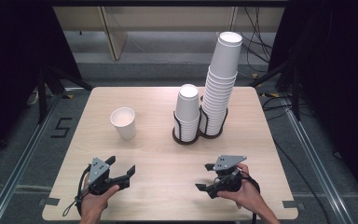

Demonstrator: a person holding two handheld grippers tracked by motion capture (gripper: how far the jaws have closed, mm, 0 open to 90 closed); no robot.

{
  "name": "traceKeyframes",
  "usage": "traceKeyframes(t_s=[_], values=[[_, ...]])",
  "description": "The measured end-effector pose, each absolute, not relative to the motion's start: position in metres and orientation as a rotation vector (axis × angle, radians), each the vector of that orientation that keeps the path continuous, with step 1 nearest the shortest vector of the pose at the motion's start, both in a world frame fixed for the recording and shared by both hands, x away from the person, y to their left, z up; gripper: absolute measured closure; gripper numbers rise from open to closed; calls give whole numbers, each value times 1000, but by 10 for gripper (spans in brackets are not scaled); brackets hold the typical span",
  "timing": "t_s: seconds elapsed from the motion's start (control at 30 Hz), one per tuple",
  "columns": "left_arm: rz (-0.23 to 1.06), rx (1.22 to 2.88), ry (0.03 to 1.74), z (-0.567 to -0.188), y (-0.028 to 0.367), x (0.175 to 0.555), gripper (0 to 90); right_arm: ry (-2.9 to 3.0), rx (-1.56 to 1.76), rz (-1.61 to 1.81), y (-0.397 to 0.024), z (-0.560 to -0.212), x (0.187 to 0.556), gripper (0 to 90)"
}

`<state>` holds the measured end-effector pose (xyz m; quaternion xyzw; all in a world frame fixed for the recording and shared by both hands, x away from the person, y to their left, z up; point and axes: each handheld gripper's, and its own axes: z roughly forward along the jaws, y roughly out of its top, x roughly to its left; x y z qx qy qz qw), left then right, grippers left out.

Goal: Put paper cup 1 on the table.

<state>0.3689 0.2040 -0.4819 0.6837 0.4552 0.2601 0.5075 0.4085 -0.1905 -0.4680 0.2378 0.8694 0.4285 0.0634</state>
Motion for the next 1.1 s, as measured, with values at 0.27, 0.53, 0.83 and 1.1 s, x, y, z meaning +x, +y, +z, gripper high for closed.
traceKeyframes(t_s=[0.27,0.53,0.83,1.1], values=[[632,1672,1066,-485,197,350,146,2592,745,1286,-194,-468,411,203],[626,1684,1005,-486,188,341,146,2588,749,1280,-194,-468,411,202],[603,1684,986,-485,182,334,146,2579,759,1280,-196,-468,413,201],[597,1673,992,-484,178,329,146,2578,801,1287,-199,-468,414,201]])
